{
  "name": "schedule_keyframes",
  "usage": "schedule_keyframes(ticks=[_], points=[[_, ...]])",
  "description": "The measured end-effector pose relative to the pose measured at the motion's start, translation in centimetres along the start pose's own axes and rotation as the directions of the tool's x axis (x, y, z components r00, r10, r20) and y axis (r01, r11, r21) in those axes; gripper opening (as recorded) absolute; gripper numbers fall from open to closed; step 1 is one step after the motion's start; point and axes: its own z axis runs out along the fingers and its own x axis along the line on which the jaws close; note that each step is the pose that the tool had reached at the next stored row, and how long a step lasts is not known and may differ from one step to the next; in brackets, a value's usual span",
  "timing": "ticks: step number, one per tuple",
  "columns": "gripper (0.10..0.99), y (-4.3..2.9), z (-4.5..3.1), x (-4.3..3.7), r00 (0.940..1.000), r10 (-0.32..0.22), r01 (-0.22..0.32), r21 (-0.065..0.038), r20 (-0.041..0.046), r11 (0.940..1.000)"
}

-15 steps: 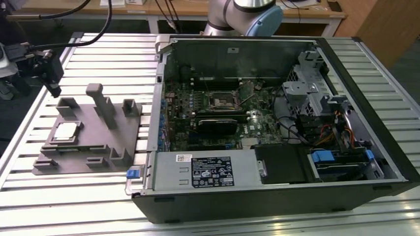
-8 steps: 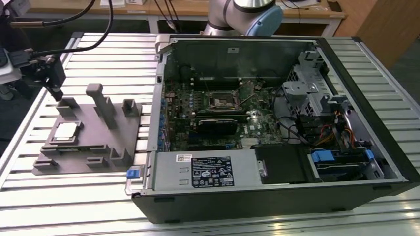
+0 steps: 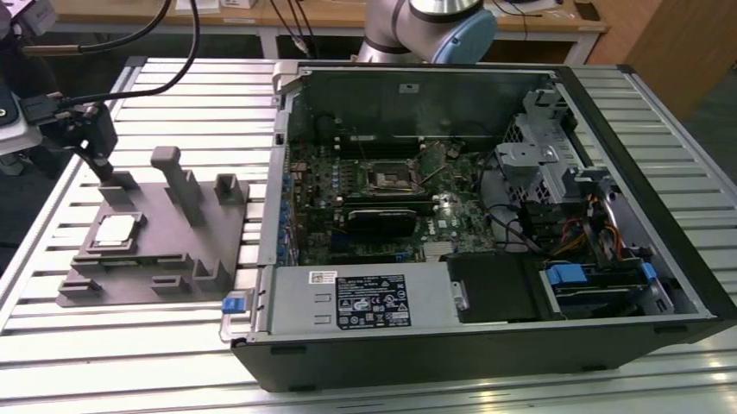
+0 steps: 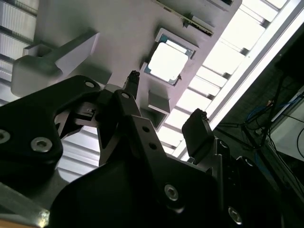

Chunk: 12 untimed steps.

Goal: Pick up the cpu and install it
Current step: 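Pick up the cpu and move it towards the insertion slot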

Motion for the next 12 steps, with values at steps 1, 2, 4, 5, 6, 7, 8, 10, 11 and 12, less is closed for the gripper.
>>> schedule_keyframes(ticks=[1, 2, 4, 5, 6, 7, 8, 10, 11, 12], points=[[0.647, -0.01, 0.08, 0.01, 1.0000, 0.000, 0.000, 0.000, -0.0001, 1.0000], [0.647, -0.02, 0.15, 0.01, 1.0000, 0.000, 0.000, 0.000, -0.0001, 1.0000], [0.647, -0.03, 0.30, 0.03, 1.0000, 0.000, 0.000, 0.000, -0.0001, 1.0000], [0.647, -0.04, 0.38, 0.03, 1.0000, 0.000, 0.000, 0.000, -0.0001, 1.0000], [0.647, -0.06, 0.46, 0.04, 1.0000, 0.000, 0.000, 0.000, -0.0002, 1.0000], [0.647, -0.07, 0.54, 0.04, 1.0000, 0.000, 0.000, 0.000, -0.0002, 1.0000], [0.647, -0.09, 0.63, 0.04, 1.0000, 0.000, 0.000, 0.000, -0.0005, 1.0000], [0.647, -0.12, 0.80, 0.04, 1.0000, 0.000, 0.000, 0.000, -0.0009, 1.0000], [0.647, -0.14, 0.87, 0.04, 1.0000, 0.000, 0.000, 0.000, -0.0011, 1.0000], [0.647, -0.16, 0.94, 0.04, 1.0000, 0.000, 0.000, 0.000, -0.0013, 1.0000]])
